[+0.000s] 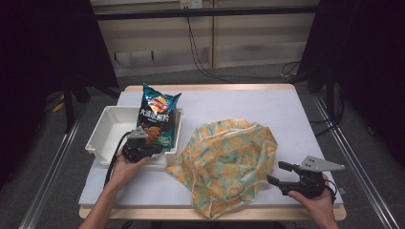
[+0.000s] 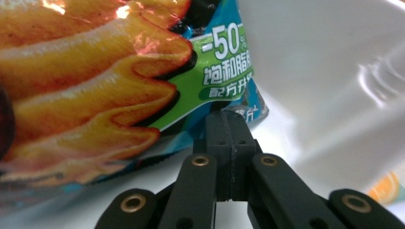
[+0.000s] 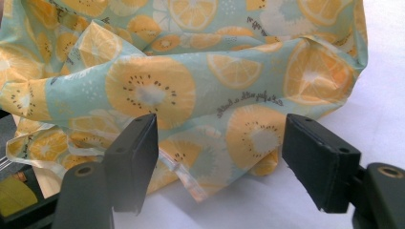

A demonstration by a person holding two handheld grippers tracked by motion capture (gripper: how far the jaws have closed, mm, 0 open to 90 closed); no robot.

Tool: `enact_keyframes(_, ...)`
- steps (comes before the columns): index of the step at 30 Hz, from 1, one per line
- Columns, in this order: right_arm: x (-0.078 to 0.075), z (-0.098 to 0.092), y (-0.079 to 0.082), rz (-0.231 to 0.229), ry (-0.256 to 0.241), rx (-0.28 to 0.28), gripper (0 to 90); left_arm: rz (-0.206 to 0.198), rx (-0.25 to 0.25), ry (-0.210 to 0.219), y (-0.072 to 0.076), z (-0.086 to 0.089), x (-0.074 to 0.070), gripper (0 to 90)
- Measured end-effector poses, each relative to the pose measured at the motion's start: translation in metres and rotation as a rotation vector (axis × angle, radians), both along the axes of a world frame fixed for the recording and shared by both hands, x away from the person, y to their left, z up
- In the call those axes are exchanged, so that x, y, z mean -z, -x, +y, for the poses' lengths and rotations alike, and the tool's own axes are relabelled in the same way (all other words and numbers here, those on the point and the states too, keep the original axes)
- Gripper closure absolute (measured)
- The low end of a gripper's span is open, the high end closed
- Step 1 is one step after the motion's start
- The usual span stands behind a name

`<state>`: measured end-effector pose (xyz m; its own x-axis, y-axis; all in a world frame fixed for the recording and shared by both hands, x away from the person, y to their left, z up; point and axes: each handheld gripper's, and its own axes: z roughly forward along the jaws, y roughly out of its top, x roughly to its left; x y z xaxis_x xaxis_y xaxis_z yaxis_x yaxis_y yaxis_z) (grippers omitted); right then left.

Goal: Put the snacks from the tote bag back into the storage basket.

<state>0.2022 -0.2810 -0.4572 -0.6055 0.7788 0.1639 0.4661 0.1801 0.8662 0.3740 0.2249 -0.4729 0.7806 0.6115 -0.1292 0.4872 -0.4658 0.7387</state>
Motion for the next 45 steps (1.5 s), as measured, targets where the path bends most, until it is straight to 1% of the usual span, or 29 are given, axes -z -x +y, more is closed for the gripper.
enact_keyframes(2,0.0,-0.001,0.0,0.001,-0.001,0.001,28.1,0.004,0.0,-0.008,-0.001,-0.001,0.0,90.0)
enact_keyframes(3,0.0,-0.001,0.0,0.0,0.0,0.003,28.1,0.005,-0.004,0.0,-0.002,-0.003,-0.001,90.0)
enact_keyframes(5,0.0,-0.003,0.001,-0.001,-0.002,0.006,28.1,-0.001,-0.002,-0.019,-0.004,-0.005,-0.003,90.0)
enact_keyframes(8,-0.001,-0.004,0.002,-0.004,-0.003,0.014,28.1,0.024,0.003,-0.036,-0.008,-0.007,-0.006,90.0)
enact_keyframes(9,-0.001,-0.004,0.002,-0.007,-0.002,0.01,28.1,0.032,0.003,-0.056,-0.009,-0.007,-0.007,90.0)
enact_keyframes(10,-0.001,-0.005,0.002,-0.007,-0.001,0.009,28.1,0.029,-0.004,-0.055,-0.01,-0.006,-0.008,90.0)
enact_keyframes(11,-0.001,-0.005,0.002,-0.008,-0.003,0.012,28.1,0.037,-0.005,-0.045,-0.009,-0.003,-0.009,90.0)
enact_keyframes(14,-0.001,-0.006,0.003,-0.008,-0.002,0.016,28.1,0.034,-0.025,-0.067,-0.009,0.009,-0.01,89.9)
enact_keyframes(16,0.0,-0.006,0.002,-0.003,-0.004,0.018,28.1,0.043,-0.04,-0.058,-0.011,0.016,-0.01,90.0)
enact_keyframes(17,0.0,-0.006,0.002,-0.002,-0.001,0.017,28.1,0.037,-0.044,-0.058,-0.013,0.018,-0.01,90.0)
enact_keyframes(20,0.0,-0.004,0.001,-0.006,0.003,0.012,28.1,0.046,-0.047,-0.057,-0.016,0.017,-0.009,90.0)
enact_keyframes(21,0.0,-0.003,0.001,-0.005,0.002,0.009,28.1,0.034,-0.052,-0.063,-0.018,0.015,-0.009,90.0)
enact_keyframes(23,0.0,-0.002,0.001,-0.001,0.002,0.011,28.1,0.045,-0.055,-0.058,-0.02,0.013,-0.008,90.0)
enact_keyframes(24,0.0,-0.002,0.001,0.0,0.004,0.009,28.1,0.038,-0.047,-0.067,-0.022,0.013,-0.009,90.0)
enact_keyframes(25,0.0,-0.002,0.001,0.0,0.005,0.011,28.1,0.036,-0.053,-0.078,-0.023,0.012,-0.009,90.0)
enact_keyframes(26,0.0,-0.002,0.001,0.0,0.004,0.012,28.1,0.049,-0.045,-0.087,-0.025,0.012,-0.01,90.0)
enact_keyframes(27,0.0,-0.002,0.001,0.0,0.003,0.01,28.1,0.031,-0.043,-0.095,-0.026,0.012,-0.01,90.0)
enact_keyframes(28,0.0,-0.002,0.001,-0.001,0.002,0.008,28.1,0.046,-0.04,-0.107,-0.028,0.012,-0.011,90.0)
enact_keyframes(29,0.0,-0.003,0.001,0.0,0.0,0.008,28.1,0.047,-0.041,-0.12,-0.03,0.013,-0.011,90.0)
enact_keyframes(30,0.0,-0.003,0.001,-0.002,0.001,0.01,28.1,0.063,-0.046,-0.127,-0.032,0.015,-0.01,90.0)
enact_keyframes(31,0.0,-0.004,0.002,-0.002,0.001,0.01,28.1,0.069,-0.05,-0.131,-0.035,0.018,-0.009,90.0)
enact_keyframes(32,0.001,-0.004,0.002,0.0,0.001,0.012,28.1,0.061,-0.06,-0.138,-0.037,0.02,-0.008,89.8)
enact_keyframes(33,0.001,-0.005,0.002,0.0,0.001,0.013,28.1,0.071,-0.053,-0.124,-0.039,0.022,-0.008,89.0)
enact_keyframes(34,0.001,-0.005,0.002,0.0,0.002,0.012,28.1,0.073,-0.058,-0.121,-0.041,0.024,-0.007,88.4)
enact_keyframes(35,0.001,-0.005,0.002,-0.001,0.002,0.014,28.1,0.072,-0.071,-0.129,-0.042,0.025,-0.007,88.4)
enact_keyframes(38,0.001,-0.004,0.002,0.003,0.0,0.016,27.9,0.075,-0.074,-0.126,-0.047,0.028,-0.007,88.5)
enact_keyframes(40,0.002,-0.004,0.001,0.003,0.001,0.01,27.9,0.076,-0.086,-0.131,-0.051,0.029,-0.006,88.3)
enact_keyframes(42,0.002,-0.003,0.0,0.007,0.003,0.01,27.9,0.076,-0.11,-0.121,-0.055,0.029,-0.005,88.3)
enact_keyframes(45,0.002,-0.002,-0.001,0.005,0.005,0.007,27.9,0.08,-0.115,-0.12,-0.06,0.029,-0.003,87.7)
